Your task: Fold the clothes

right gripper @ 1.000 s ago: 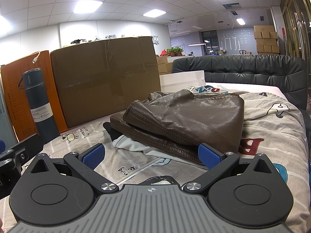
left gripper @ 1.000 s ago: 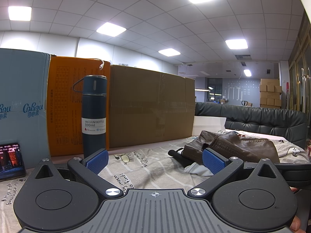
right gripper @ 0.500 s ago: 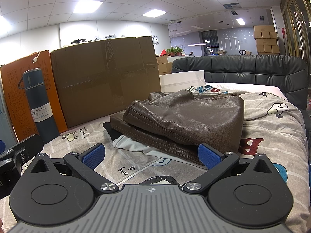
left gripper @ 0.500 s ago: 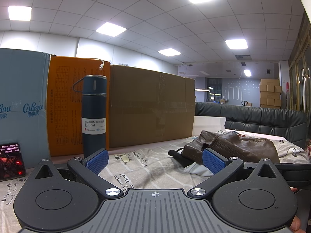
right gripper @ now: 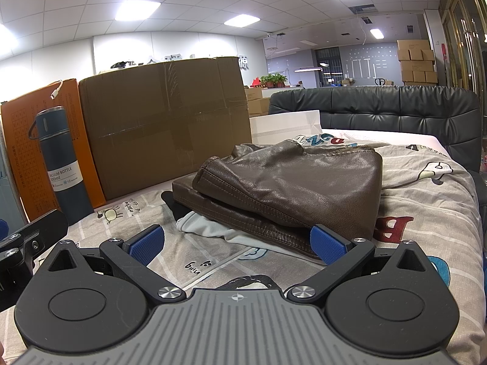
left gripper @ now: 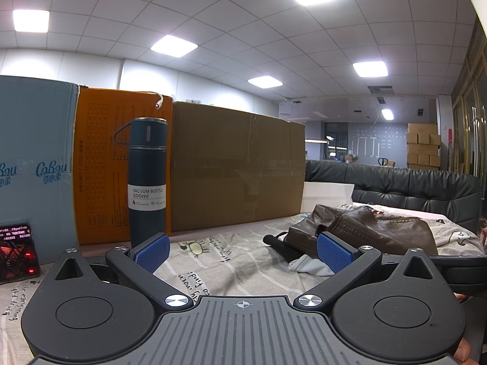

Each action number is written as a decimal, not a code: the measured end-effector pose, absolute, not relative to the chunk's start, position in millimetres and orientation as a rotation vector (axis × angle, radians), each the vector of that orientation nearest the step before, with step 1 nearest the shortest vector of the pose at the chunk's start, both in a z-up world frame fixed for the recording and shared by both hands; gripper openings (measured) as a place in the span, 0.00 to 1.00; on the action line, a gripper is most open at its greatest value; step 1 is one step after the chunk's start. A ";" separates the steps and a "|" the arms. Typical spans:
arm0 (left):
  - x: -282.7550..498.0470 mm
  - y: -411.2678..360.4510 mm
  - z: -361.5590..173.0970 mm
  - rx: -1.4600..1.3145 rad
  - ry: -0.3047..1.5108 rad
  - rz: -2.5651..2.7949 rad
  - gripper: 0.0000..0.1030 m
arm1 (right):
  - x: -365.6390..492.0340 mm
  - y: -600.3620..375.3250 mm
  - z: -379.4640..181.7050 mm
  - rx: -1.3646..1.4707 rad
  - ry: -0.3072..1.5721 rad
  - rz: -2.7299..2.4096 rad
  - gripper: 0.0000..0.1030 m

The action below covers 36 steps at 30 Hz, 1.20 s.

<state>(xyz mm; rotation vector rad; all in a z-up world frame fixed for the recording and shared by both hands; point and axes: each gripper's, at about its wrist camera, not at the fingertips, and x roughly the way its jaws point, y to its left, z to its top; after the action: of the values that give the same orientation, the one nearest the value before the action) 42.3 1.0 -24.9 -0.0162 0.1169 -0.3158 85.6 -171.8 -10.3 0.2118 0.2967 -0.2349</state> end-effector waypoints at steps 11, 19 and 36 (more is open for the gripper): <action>41.1 1.2 -24.4 -0.022 0.113 -0.323 1.00 | 85.4 -171.7 -10.5 0.211 0.299 -0.235 1.00; 42.3 3.5 -24.3 -0.041 0.119 -0.314 1.00 | 87.3 -168.9 -10.7 0.200 0.308 -0.225 1.00; 40.3 2.1 -24.3 -0.029 0.109 -0.277 1.00 | 89.2 -163.6 -11.1 0.165 0.309 -0.237 1.00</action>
<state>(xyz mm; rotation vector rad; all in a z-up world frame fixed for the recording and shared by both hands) 40.3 2.1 -24.3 -0.0287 0.1087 -0.2771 89.2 -163.6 -11.1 0.1651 0.3088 -0.2368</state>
